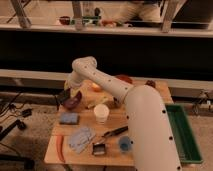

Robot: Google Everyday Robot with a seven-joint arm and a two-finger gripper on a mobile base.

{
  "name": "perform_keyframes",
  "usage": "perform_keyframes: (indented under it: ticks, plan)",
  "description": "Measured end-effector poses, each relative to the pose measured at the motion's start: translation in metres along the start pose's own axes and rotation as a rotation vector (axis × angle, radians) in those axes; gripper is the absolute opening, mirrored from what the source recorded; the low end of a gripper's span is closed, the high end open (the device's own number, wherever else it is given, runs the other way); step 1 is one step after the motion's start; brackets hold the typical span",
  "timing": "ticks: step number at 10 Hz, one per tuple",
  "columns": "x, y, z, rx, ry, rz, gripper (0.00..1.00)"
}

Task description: Wipe purple bowl with eraser

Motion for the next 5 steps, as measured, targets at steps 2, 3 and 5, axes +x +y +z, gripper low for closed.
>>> perform_keyframes:
  ticks: [2,3,5]
  plan:
    - [0.0011,0.0006,-0.0006,0.0,0.001,0.002,0.71]
    - [0.0012,0.0008,-0.0005,0.0,0.001,0.002,0.74]
    - [0.0011,0.0012,0.0001,-0.001,0.0,0.002,0.74]
